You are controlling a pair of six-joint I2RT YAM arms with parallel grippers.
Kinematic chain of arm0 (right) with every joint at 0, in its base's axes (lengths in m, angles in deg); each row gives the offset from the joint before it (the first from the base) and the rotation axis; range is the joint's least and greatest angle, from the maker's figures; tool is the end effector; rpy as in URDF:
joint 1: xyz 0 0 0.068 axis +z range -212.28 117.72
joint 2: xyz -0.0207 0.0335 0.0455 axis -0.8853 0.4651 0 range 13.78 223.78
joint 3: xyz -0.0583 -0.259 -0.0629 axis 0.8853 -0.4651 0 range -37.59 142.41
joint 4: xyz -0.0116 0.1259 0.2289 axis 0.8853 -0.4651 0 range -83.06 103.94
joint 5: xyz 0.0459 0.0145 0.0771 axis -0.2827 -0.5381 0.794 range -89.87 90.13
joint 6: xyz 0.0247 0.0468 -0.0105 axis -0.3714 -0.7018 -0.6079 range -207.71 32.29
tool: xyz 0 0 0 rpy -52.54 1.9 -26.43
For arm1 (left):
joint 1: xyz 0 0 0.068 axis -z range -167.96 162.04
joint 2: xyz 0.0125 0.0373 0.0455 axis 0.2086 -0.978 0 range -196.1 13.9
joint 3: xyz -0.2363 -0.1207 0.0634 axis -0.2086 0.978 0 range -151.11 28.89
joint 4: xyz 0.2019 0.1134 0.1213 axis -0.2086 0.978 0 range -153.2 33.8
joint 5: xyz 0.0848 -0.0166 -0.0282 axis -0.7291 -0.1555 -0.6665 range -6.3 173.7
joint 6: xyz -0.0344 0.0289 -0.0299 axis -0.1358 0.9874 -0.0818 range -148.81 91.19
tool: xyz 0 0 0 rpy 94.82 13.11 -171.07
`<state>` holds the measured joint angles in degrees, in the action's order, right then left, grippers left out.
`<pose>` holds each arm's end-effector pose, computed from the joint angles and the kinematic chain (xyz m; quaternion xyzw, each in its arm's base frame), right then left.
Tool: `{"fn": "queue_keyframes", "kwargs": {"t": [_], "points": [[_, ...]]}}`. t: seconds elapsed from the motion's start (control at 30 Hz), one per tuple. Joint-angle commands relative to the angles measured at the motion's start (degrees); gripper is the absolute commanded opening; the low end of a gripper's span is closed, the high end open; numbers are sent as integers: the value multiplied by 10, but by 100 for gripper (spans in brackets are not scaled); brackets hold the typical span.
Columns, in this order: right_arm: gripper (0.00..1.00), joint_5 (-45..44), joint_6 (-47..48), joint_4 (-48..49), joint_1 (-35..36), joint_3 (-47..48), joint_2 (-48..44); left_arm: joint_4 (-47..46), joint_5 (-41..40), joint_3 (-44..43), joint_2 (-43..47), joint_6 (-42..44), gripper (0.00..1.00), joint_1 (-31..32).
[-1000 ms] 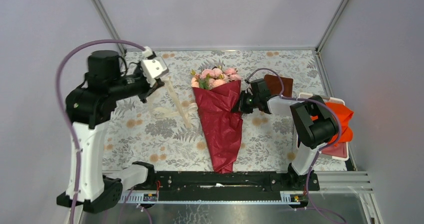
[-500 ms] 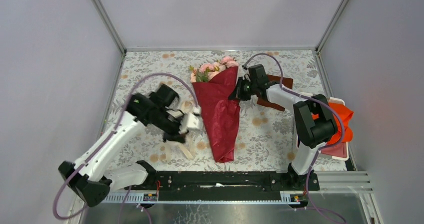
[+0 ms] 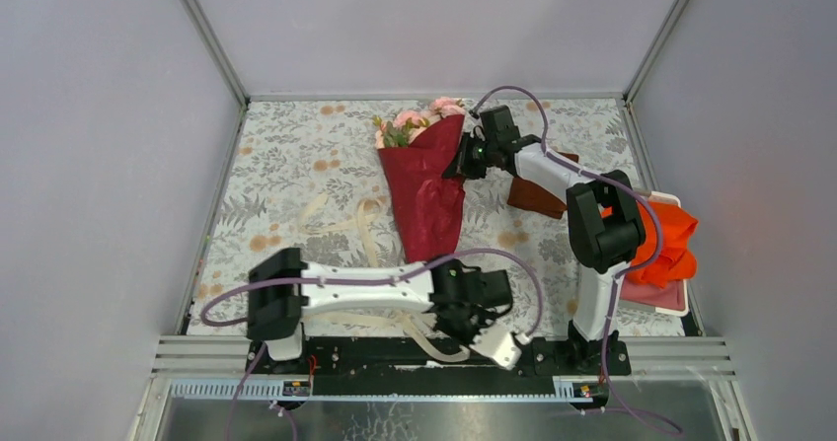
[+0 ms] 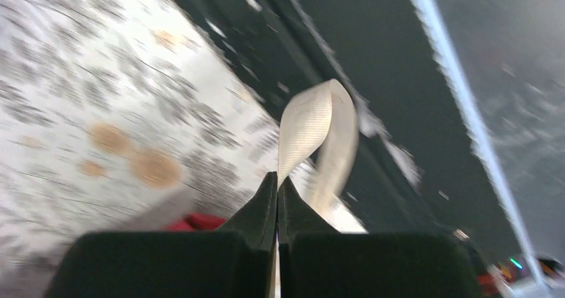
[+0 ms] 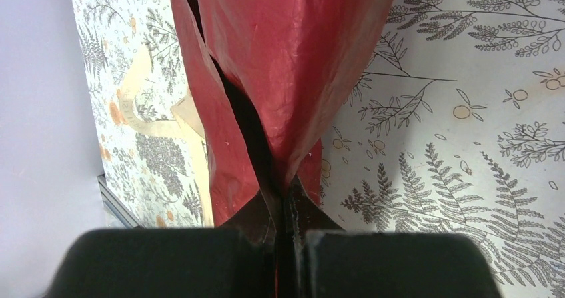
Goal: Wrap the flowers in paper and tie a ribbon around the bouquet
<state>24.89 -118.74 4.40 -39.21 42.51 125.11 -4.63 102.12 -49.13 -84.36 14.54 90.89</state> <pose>0.3964 0.1851 0.2142 -0.0275 0.8920 0.3586 0.2738 0.0527 -0.3253 0.2405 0.8676 0.4611 -0.1810 0.0431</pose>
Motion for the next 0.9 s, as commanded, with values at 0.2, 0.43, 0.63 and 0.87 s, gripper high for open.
{"fn": "queue_keyframes", "kwargs": {"t": [0.2,0.43,0.63,0.87], "points": [[0,57,-10,-24,-12,69,-16,-288,-255,-32,-79,58,0,25],[0,63,12,-51,-13,95,-16,-434,-412,-32,-102,102,14,25],[0,58,21,-56,-13,87,-24,-297,-322,-56,-85,35,98,25],[0,63,9,-37,-12,67,-29,-78,-195,-165,-31,-50,99,24]]}}
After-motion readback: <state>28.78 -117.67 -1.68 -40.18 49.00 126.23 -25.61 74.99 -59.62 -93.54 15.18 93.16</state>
